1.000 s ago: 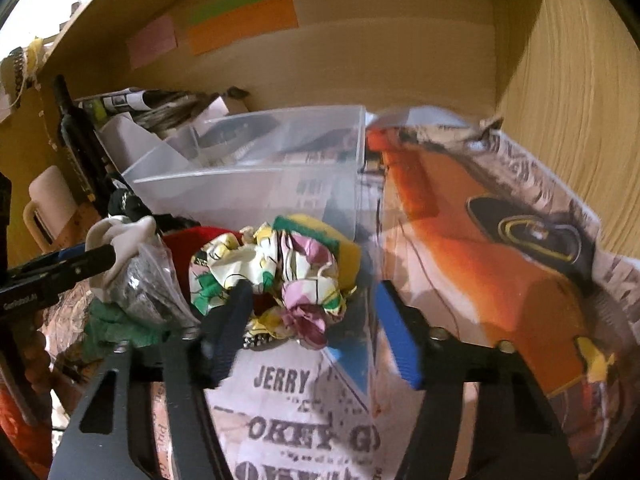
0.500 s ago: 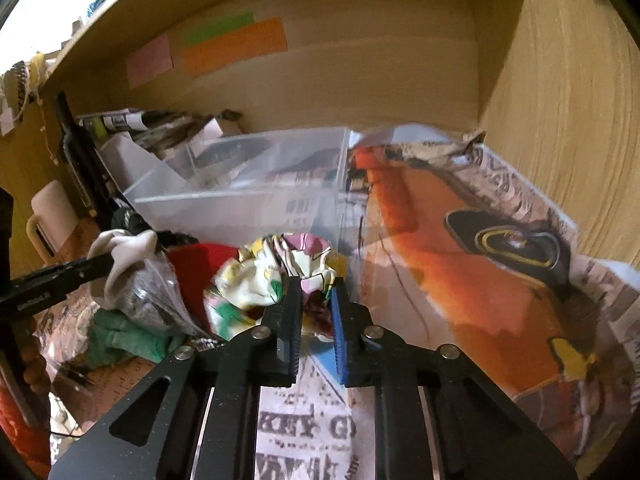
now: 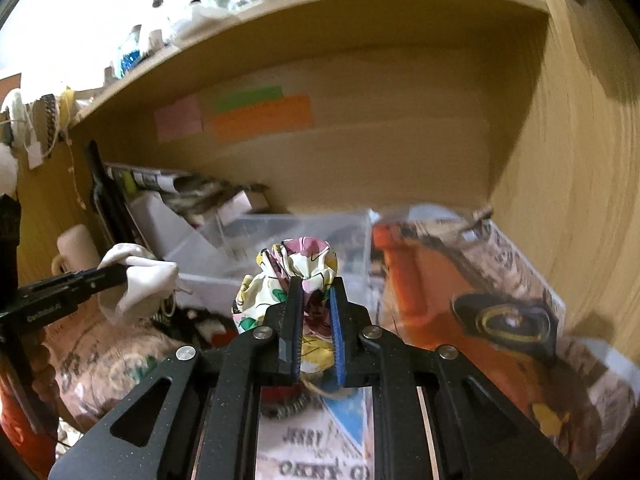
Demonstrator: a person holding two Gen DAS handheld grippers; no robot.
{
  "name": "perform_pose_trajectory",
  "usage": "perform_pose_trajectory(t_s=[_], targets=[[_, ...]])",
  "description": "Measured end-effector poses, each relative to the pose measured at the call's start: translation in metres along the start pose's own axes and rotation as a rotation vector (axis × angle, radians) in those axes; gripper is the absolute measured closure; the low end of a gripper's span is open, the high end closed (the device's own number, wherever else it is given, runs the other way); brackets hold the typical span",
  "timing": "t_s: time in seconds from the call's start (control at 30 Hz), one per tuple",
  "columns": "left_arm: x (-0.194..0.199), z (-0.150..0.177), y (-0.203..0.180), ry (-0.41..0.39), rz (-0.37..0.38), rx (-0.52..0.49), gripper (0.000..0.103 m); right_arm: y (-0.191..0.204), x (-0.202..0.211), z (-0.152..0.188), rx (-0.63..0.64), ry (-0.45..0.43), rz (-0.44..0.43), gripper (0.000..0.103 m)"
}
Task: Organize soft objects
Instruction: 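Carry the white cloth and floral scrunchie into the clear box and open both tools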
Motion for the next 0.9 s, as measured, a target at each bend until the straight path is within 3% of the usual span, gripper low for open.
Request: perform_pose_trajectory(t_s=[0.33,0.5,0.67,0.9], targets=[[-0.006,-0.049,0.012,-0.075,-0.051,-0.031,0.088,0.024,-0.015,-0.034,0.057,-0.066,-0.043,0.092],[-0.022,-0.066,0.018,-0.069,-0.068,-0.038,0.088,0.029,-0.034,-0.046,0.066,-0.056,-0.049,0.092],[-0.052,-0.072,0.023,-0.010,-0.065,-0.034,0.088,0.030,-0.063,-0.049,0.077,-0.007,-0.028,0.092],[-0.109,-0.058,0.033,0.152,-0.051,-0.032,0.088,0.021,-0.102,-0.043,0.097,0.097,0.008,0.092]])
Point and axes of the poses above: each gripper's, at about its wrist camera, not at the fingertips, and x roughly against the way its jaws point, y to its left, z to its underside, the point moved 5 cm from there along -x, roughly the way its jaws point, and after that the axes turned 13 degrees about -x, right-handed, at the moved point
